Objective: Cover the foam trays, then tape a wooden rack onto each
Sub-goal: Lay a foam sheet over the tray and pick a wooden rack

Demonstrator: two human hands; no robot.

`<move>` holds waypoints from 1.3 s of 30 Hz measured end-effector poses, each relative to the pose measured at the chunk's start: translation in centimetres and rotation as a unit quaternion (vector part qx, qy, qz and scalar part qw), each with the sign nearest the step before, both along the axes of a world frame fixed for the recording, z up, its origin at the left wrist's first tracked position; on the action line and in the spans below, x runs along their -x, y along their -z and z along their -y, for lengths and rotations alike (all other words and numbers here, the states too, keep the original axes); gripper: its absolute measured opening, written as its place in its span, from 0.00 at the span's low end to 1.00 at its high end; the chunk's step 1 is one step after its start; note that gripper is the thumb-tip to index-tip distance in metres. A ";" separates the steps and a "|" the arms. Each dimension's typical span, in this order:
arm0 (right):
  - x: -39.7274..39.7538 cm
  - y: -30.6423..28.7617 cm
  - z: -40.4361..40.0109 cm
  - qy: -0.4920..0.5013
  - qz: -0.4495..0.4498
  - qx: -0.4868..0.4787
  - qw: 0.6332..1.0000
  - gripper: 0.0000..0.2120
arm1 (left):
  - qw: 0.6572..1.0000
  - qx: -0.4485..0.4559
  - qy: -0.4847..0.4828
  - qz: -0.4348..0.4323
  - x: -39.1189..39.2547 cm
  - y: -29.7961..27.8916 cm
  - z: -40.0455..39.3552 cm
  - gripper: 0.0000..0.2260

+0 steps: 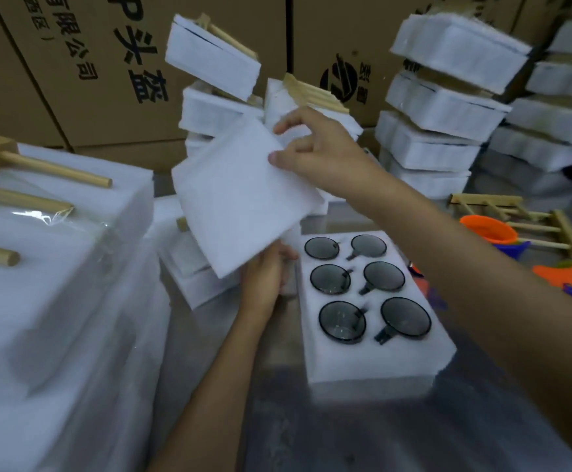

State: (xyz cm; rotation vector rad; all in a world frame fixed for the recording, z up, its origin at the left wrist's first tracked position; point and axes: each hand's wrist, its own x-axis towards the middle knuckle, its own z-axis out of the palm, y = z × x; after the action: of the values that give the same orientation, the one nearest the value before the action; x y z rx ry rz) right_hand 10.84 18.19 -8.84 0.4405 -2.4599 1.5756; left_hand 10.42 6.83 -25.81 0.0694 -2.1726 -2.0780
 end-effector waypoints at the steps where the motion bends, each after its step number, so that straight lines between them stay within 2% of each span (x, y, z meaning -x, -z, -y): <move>1: -2.1 0.8 -2.3 0.010 0.031 0.023 0.999 0.14 | 0.999 -0.021 -0.005 0.025 -0.6 0.3 -0.1 0.17; 3: -5.0 3.1 -5.3 0.038 0.101 0.067 0.992 0.16 | 0.989 -0.132 -0.004 0.070 -0.9 0.2 0.6 0.17; 5: -7.9 5.6 -8.2 0.085 0.155 0.084 0.981 0.16 | 0.962 -0.257 0.042 0.084 -1.0 -0.9 0.4 0.16; 6: -9.1 6.8 -9.4 0.106 0.163 0.074 0.978 0.17 | 0.955 -0.274 0.052 0.095 -1.1 -1.6 0.2 0.18; 8: -10.7 8.7 -10.9 0.137 0.160 0.037 0.977 0.18 | 0.967 -0.225 0.057 0.101 -1.5 -2.1 -0.7 0.20; 11: -11.7 10.2 -11.8 0.167 0.139 -0.002 0.976 0.18 | 0.991 -0.110 0.068 0.033 -2.7 -1.5 -1.9 0.07; 12: -11.7 10.4 -12.0 0.177 0.131 -0.020 0.975 0.18 | 0.994 -0.087 0.070 0.016 -3.0 -1.4 -2.2 0.07; 17: -10.7 10.8 -12.5 0.210 0.138 -0.171 0.953 0.18 | 0.995 -0.059 0.072 0.028 -3.7 -1.4 -2.6 0.22; 20: -10.7 10.6 -12.5 0.227 0.133 -0.221 0.939 0.15 | 0.995 -0.038 0.088 0.019 -4.1 -1.6 -2.9 0.11; 21: -10.7 10.4 -12.7 0.233 0.119 -0.236 0.936 0.13 | 0.997 -0.016 0.078 0.025 -4.1 -1.6 -3.1 0.11; 24: -9.4 8.8 -14.8 0.278 0.041 -0.243 0.928 0.10 | 0.998 0.035 0.056 0.021 -3.7 -1.1 -3.4 0.27; 28: -4.7 6.8 -20.6 0.350 -0.002 -0.207 0.914 0.09 | 0.998 -0.002 0.053 0.017 -3.0 -0.5 -3.2 0.25; 29: -3.1 6.6 -22.4 0.361 0.012 -0.213 0.908 0.08 | 0.998 -0.017 0.055 0.020 -2.7 -0.5 -3.3 0.23; 32: 0.7 7.5 -27.1 0.383 0.126 -0.270 0.874 0.07 | 0.985 -0.154 0.046 0.063 -1.9 -0.6 -3.3 0.10; 34: 1.8 8.9 -29.4 0.394 0.193 -0.295 0.849 0.06 | 0.976 -0.193 0.045 0.085 -1.2 -0.4 -3.2 0.20; 35: 2.1 9.6 -30.3 0.404 0.209 -0.306 0.836 0.08 | 0.976 -0.197 0.039 0.088 -0.7 -0.1 -3.1 0.21; 37: 2.6 10.8 -31.7 0.429 0.219 -0.317 0.817 0.11 | 0.975 -0.197 0.030 0.093 -0.2 0.3 -3.1 0.17; 39: 3.1 11.7 -32.7 0.445 0.222 -0.308 0.811 0.10 | 0.976 -0.196 0.020 0.090 0.2 0.4 -3.1 0.14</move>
State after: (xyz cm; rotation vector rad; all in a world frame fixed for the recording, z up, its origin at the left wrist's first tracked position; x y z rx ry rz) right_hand 7.69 50.85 -20.56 -1.0085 -2.7569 0.4978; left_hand 10.18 9.91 -26.22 0.2642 -1.8279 -2.5840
